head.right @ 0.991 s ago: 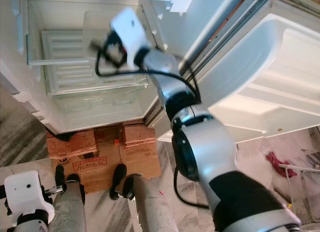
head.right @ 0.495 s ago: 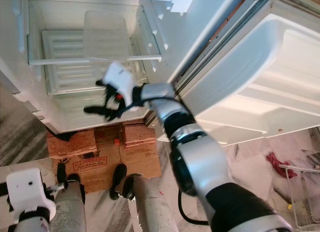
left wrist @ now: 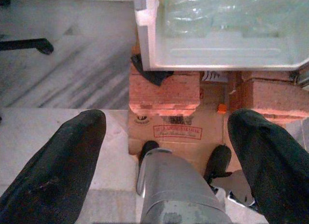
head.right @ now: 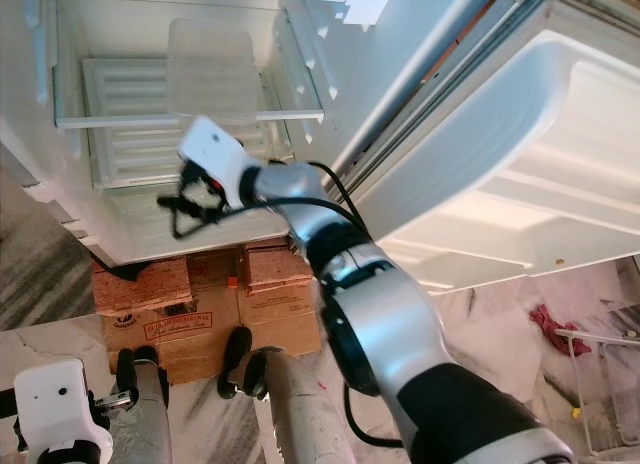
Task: Restocking fridge
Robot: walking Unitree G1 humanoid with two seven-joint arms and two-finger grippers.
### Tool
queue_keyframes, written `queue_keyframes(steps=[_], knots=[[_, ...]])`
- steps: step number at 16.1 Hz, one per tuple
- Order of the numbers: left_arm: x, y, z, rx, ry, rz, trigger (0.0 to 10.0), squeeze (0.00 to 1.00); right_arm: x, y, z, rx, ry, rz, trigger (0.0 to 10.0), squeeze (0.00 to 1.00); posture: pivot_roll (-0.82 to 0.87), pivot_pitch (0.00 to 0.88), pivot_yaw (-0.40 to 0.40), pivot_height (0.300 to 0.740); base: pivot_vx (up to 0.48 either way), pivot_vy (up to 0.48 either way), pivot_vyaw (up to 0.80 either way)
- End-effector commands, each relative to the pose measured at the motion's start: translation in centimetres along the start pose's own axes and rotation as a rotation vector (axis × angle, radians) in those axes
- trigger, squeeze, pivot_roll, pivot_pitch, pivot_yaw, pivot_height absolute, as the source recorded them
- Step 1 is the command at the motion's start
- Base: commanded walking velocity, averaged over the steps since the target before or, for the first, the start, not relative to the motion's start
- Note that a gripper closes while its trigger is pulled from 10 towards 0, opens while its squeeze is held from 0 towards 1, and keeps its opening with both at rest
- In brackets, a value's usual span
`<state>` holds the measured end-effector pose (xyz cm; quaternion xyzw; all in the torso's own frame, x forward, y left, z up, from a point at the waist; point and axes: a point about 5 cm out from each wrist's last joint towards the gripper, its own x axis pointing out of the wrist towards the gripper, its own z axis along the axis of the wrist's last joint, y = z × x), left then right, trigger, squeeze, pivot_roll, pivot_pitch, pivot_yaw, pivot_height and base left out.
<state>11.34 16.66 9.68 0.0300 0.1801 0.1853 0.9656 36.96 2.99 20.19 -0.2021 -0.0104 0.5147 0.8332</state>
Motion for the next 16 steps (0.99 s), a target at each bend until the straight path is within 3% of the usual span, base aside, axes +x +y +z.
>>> queue_keyframes(steps=[1, 4, 6, 9, 13, 16], knots=[[-0.8, 0.0, -0.7, -0.014, 0.051, 0.017, 10.0, 0.0, -0.2, -0.3, -1.1, 0.027, 0.066, -0.059, 10.0, 0.0, 0.37, 0.462, -0.381, 0.74, 0.0, 0.0, 0.0], [-1.1, 0.1, -0.8, -0.017, 0.057, 0.031, 10.0, 0.0, -0.4, -1.5, -0.7, 0.051, 0.085, -0.212, 10.0, 0.0, 0.38, 0.465, -0.395, 0.74, 0.0, 0.0, 0.0], [-0.8, 0.2, -0.9, -0.016, 0.056, 0.04, 10.0, 0.0, -0.8, -3.2, 1.0, 0.071, -0.002, -0.38, 10.0, 0.0, 0.38, 0.449, -0.396, 0.74, 0.0, 0.0, 0.0], [0.7, 0.1, -0.3, -0.013, 0.011, 0.036, 10.0, 0.0, -1.8, -4.6, 1.5, 0.114, -0.076, -0.464, 10.0, 0.0, 0.39, 0.407, -0.386, 0.74, 0.0, 0.0, 0.0], [2.4, 0.2, 0.2, 0.005, -0.032, 0.024, 10.0, 0.0, -3.2, -5.2, -0.3, 0.165, -0.071, -0.391, 10.0, 0.0, 0.39, 0.332, -0.365, 0.74, 0.0, 0.0, 0.0], [5.0, 0.1, 1.1, 0.012, -0.086, 0.003, 10.0, 0.0, -4.6, -4.6, -3.1, 0.176, -0.019, -0.237, 10.0, 0.0, 0.36, 0.262, -0.336, 0.74, 0.0, 0.0, 0.0]])
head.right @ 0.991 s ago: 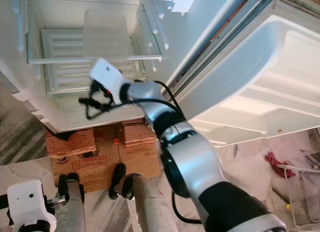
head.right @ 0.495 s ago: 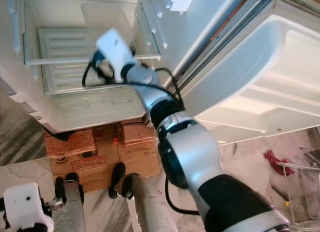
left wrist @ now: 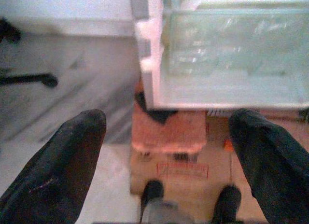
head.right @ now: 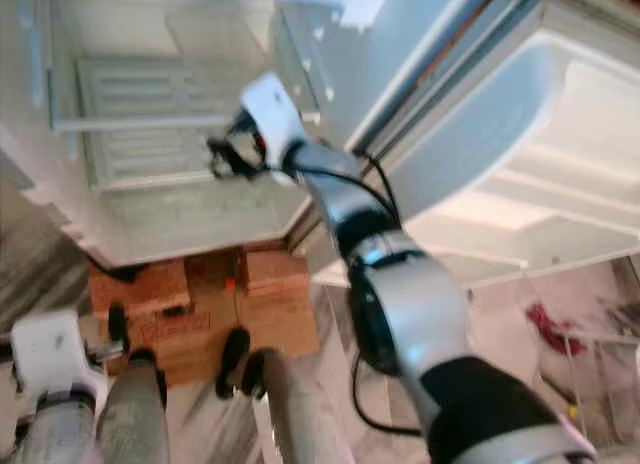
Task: Restocking fridge
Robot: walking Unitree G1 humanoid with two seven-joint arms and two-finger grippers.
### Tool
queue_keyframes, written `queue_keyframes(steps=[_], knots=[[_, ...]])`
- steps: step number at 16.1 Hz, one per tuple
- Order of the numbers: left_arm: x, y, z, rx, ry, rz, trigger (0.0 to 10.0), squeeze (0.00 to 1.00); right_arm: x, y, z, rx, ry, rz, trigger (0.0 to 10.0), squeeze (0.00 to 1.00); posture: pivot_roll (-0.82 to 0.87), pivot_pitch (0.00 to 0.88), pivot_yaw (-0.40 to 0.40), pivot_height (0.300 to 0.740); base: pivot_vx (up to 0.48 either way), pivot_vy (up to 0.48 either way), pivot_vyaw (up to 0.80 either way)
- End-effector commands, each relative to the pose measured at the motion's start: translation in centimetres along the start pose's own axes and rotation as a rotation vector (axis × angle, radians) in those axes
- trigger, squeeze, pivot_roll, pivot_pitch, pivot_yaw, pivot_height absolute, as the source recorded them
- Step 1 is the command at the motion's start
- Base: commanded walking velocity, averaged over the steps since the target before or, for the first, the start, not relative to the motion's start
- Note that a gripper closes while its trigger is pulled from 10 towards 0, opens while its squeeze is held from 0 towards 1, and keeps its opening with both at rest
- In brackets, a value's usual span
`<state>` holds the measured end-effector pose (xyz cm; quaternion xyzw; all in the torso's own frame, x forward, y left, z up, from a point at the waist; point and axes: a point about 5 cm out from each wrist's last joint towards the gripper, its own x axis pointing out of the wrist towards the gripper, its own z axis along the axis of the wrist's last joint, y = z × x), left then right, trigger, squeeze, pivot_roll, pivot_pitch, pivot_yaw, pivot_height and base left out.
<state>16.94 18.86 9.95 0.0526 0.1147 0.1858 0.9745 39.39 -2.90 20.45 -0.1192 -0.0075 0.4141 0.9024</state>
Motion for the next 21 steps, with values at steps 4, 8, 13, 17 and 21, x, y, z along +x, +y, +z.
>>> queue_keyframes(steps=[4, 8, 13, 17, 21], knots=[[2.8, -1.0, 0.1, 0.009, -0.024, -0.071, 10.0, 0.0, -2.1, -1.4, -1.5, 0.065, -0.073, 0.028, 10.0, 0.0, 0.31, 0.163, -0.273, 0.74, 0.0, 0.0, 0.0], [5.9, -1.7, 2.2, 0.028, -0.114, -0.116, 10.0, 0.0, -4.8, -1.9, -4.4, 0.039, -0.129, -0.055, 10.0, 0.0, 0.26, 0.089, -0.193, 0.74, 0.0, 0.0, 0.0], [7.0, -3.4, 2.6, -0.017, -0.145, -0.216, 10.0, 0.0, -8.8, -0.3, -9.5, 0.214, -0.151, -0.285, 10.0, 0.0, 0.21, 0.012, -0.144, 0.74, 0.0, 0.0, 0.0], [7.1, -4.2, 2.0, 0.0, -0.14, -0.225, 10.0, 0.0, -12.5, -0.7, -10.9, 0.276, -0.17, -0.606, 10.0, 0.0, 0.15, 0.0, -0.085, 0.74, 0.0, 0.0, -0.11], [7.4, -5.4, 2.3, 0.007, -0.163, -0.272, 10.0, 0.0, -12.1, -0.5, -9.8, 0.224, -0.162, -0.53, 10.0, 0.0, 0.15, 0.0, -0.104, 0.74, 0.0, 0.0, -0.3]])
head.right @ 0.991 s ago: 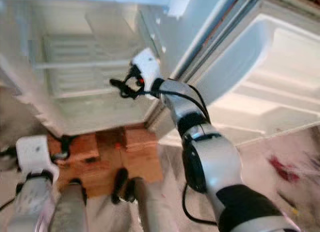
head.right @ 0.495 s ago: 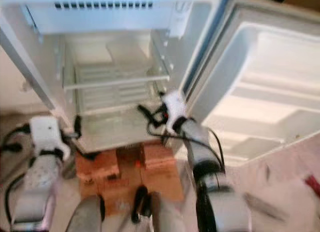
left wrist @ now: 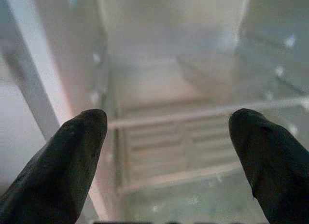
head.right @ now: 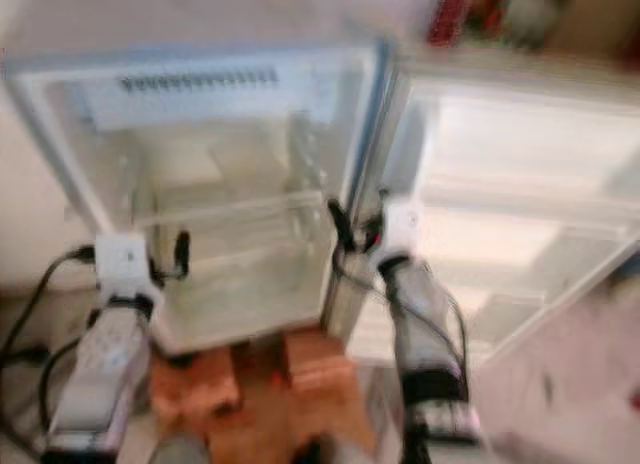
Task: Restocking fridge
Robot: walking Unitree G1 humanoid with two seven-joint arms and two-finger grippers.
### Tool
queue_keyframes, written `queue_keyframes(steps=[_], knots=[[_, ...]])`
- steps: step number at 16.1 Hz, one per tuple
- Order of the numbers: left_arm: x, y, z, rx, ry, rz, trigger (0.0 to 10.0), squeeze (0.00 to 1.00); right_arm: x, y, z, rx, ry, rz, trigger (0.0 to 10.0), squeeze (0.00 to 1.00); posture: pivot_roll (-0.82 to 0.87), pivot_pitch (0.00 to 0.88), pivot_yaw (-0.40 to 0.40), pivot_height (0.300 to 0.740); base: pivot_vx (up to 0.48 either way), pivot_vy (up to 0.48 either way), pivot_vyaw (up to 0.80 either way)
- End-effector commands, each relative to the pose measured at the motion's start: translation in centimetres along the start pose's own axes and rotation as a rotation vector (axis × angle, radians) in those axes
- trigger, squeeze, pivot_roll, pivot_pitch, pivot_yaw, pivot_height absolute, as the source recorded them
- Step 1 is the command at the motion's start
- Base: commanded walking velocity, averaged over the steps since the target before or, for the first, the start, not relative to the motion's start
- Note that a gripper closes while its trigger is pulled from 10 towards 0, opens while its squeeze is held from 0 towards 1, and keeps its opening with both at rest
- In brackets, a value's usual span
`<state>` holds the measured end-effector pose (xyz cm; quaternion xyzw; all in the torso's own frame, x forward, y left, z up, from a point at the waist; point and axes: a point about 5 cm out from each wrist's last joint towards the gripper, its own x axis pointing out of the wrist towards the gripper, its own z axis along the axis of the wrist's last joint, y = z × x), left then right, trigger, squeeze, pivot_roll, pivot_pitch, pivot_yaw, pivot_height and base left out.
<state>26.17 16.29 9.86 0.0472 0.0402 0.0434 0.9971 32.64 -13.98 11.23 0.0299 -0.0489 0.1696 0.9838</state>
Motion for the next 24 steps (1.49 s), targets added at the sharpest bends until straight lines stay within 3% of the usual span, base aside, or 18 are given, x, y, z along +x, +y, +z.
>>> queue_keyframes(steps=[1, 5, 7, 9, 18, 24], knots=[[0.0, 0.3, -0.1, 0.017, 0.0, 0.01, 10.0, 0.0, 0.4, -0.3, 1.3, -0.019, -0.038, -0.016, 10.0, 0.0, 0.14, 0.0, -0.105, 0.74, 0.0, 0.0, 0.0], [0.1, 0.8, -0.2, 0.028, -0.001, 0.021, 10.0, 0.0, 0.1, 0.2, 1.1, 0.015, 0.003, -0.054, 10.0, 0.0, 0.14, 0.004, -0.095, 0.74, 0.0, 0.0, 0.0], [0.3, 1.0, -0.2, 0.04, -0.001, 0.016, 10.0, 0.0, -0.1, 0.8, 0.5, -0.043, 0.048, -0.06, 10.0, 0.0, 0.14, 0.008, -0.087, 0.74, 0.0, 0.0, 0.0], [0.5, 1.1, 0.0, 0.041, 0.0, 0.014, 10.0, 0.0, -0.4, 0.8, 0.1, -0.013, 0.064, -0.079, 10.0, 0.0, 0.14, 0.011, -0.083, 0.74, 0.0, 0.0, 0.0], [0.2, 1.3, -0.1, 0.079, 0.018, -0.018, 10.0, 0.0, -0.8, -0.3, 0.3, 0.048, 0.047, -0.196, 10.0, 0.0, 0.15, 0.017, -0.025, 0.74, -0.118, 0.0, 0.0], [1.5, 0.4, 0.4, 0.132, 0.01, -0.128, 10.0, 0.0, -2.7, -1.6, -0.4, 0.052, 0.053, -0.312, 10.0, 0.0, 0.11, 0.004, 0.042, 0.74, -0.236, 0.0, 0.0]])
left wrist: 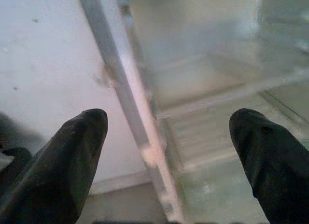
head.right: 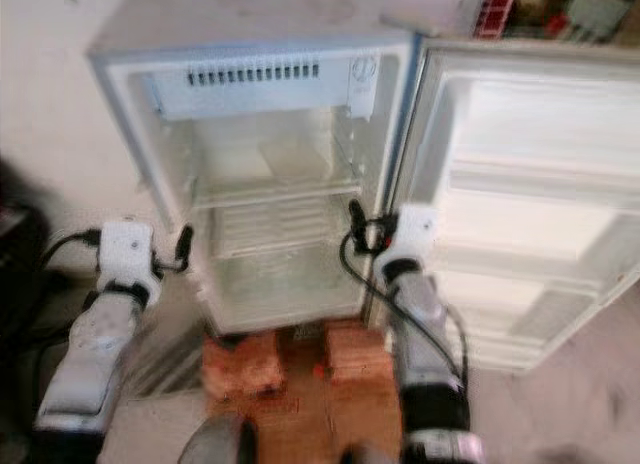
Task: Restocking fridge
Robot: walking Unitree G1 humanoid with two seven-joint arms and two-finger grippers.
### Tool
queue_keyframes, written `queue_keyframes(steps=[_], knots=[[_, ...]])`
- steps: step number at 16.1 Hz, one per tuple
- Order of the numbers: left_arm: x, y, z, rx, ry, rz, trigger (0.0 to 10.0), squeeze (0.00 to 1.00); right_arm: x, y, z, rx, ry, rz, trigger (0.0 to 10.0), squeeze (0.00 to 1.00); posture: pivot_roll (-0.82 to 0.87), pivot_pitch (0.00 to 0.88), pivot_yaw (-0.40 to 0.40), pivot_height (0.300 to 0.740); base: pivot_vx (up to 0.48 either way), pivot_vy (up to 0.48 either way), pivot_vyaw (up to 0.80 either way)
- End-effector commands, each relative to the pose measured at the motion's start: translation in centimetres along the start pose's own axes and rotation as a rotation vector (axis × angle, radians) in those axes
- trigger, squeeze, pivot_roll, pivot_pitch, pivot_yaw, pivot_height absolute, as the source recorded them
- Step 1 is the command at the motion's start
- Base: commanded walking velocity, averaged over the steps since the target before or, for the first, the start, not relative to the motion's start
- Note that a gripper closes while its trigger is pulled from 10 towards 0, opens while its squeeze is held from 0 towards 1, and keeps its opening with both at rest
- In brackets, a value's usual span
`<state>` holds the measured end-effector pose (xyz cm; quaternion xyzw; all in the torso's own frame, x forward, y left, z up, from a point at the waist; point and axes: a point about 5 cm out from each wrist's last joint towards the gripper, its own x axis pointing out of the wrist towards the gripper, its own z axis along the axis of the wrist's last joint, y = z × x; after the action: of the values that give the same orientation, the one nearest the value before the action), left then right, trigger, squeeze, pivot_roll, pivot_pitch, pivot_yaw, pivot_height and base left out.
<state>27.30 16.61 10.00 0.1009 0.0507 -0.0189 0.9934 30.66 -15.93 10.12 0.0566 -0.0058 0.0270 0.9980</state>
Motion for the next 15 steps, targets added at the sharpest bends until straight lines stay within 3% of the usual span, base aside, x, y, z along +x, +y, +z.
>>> queue_keyframes(steps=[1, 6, 8, 12, 15], knots=[[0.4, 0.2, -0.1, 0.027, 0.012, -0.02, 10.0, 0.0, -0.2, -0.8, 0.0, -0.002, -0.004, -0.038, 10.0, 0.0, 0.1, 0.0, 0.059, 0.74, 0.0, 0.0, 0.0], [1.7, -0.4, 0.1, 0.019, 0.004, -0.032, 10.0, 0.0, 0.2, -1.0, 1.3, -0.027, -0.052, -0.061, 10.0, 0.0, 0.05, 0.0, 0.065, 0.74, -0.262, 0.0, 0.0], [2.1, -1.6, 1.0, -0.02, -0.036, -0.054, 10.0, 0.0, 0.3, -1.0, 1.3, -0.036, -0.031, -0.05, 10.0, 0.0, 0.04, 0.008, 0.044, 0.74, -0.124, 0.0, 0.0], [2.1, -1.5, -0.2, -0.107, 0.002, -0.111, 10.0, 0.0, -0.1, -1.0, 0.6, -0.038, 0.0, -0.043, 10.0, 0.0, 0.03, 0.032, 0.015, 0.74, 0.0, 0.0, -0.8], [2.2, -1.8, -0.3, -0.063, -0.006, -0.118, 10.0, 0.0, -0.1, -0.9, 0.8, -0.038, -0.009, -0.063, 10.0, 0.0, 0.01, 0.026, 0.032, 0.74, 0.0, 0.0, -0.8]])
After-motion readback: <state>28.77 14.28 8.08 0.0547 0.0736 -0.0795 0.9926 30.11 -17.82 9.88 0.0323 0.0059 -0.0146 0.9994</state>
